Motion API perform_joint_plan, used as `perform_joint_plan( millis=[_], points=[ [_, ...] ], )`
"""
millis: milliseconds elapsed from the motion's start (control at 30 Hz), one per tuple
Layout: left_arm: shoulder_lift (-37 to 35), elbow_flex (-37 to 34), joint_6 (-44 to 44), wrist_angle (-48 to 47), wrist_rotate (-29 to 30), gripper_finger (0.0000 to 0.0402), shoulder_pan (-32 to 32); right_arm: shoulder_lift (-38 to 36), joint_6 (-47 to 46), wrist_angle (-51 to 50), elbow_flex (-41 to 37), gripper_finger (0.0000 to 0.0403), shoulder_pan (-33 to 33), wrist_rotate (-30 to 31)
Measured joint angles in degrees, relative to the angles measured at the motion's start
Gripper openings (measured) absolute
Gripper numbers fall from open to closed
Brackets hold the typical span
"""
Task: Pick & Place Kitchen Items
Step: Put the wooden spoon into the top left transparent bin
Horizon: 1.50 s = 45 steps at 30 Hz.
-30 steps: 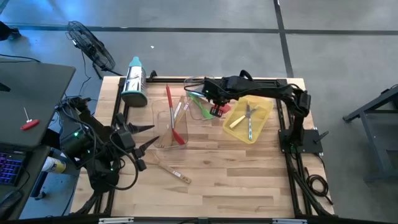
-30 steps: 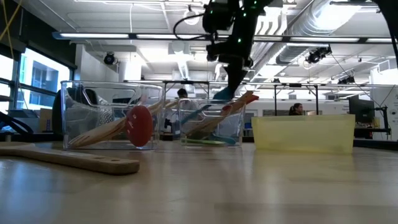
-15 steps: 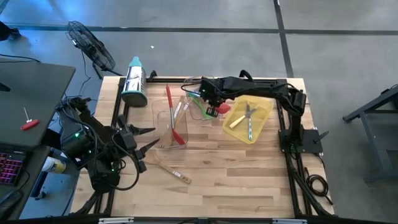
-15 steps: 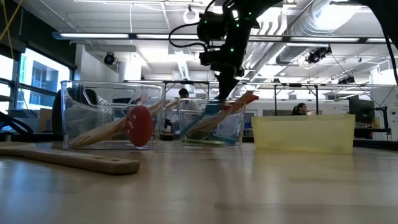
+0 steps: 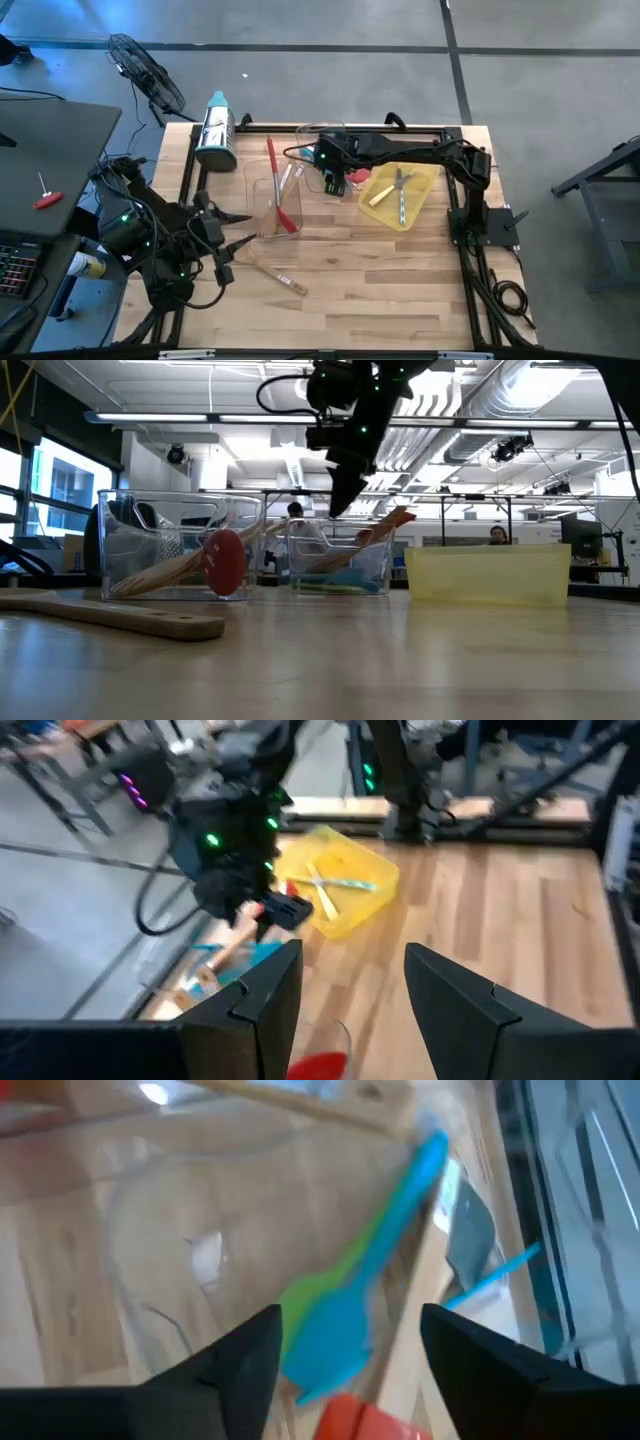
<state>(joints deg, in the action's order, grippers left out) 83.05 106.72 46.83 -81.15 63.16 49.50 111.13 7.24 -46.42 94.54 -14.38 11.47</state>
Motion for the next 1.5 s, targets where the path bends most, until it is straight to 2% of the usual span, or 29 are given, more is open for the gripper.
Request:
perform_joint_plan(
  millis=[133,267,400,500,567,667,867,1000,1133,1267,1367,1500],
  points=[
    [0.0,0.0,0.1,0.0,-7.7,0.0172,0.0,-0.5,2.3,1.8,0.0,0.0251,1.6,0.5],
    [0.1,0.0,0.7,-0.1,-22.3,0.0172,0.0,-3.2,4.6,3.7,0.0,0.0251,3.0,1.5],
    [1.3,0.0,7.0,-1.6,-30.6,0.0172,0.1,-6.7,6.4,4.9,0.0,0.0245,4.6,3.2],
    [3.1,0.0,14.0,-6.5,-35.7,0.0172,0.0,-9.8,6.5,5.1,0.0,0.0244,6.0,0.6],
    [4.4,-0.4,18.7,-9.4,-37.3,0.0172,0.0,-11.7,6.1,4.1,0.0,0.0244,6.8,-4.1],
    [4.9,-4.6,19.6,-8.1,-39.0,0.0172,0.0,-13.5,4.3,1.6,0.0,0.0244,7.9,-14.4],
    [5.3,-17.5,22.9,-8.7,-44.4,0.0172,-1.0,-13.9,3.6,-3.3,0.0,0.0244,11.0,-36.3],
    [5.3,-25.9,23.1,-5.9,-49.9,0.0172,-1.6,-13.2,4.7,-6.1,0.0,0.0244,14.0,-44.3],
    [5.2,-31.3,24.7,-5.8,-55.0,0.0171,-1.5,-13.2,5.0,-7.2,-0.1,0.0244,17.4,-43.7],
    [5.2,-34.1,27.9,-5.6,-54.8,0.0146,-1.5,-13.2,6.5,-6.5,-0.1,0.0244,21.4,-39.6],
    [5.2,-34.7,28.9,-4.5,-54.7,0.0107,-2.0,-13.2,6.6,-4.4,-1.1,0.0243,24.5,-35.3],
    [5.2,-35.1,28.7,-1.6,-54.6,0.0029,-2.7,-13.2,4.3,-4.0,-1.6,0.0221,28.9,-28.0]
  ],
)
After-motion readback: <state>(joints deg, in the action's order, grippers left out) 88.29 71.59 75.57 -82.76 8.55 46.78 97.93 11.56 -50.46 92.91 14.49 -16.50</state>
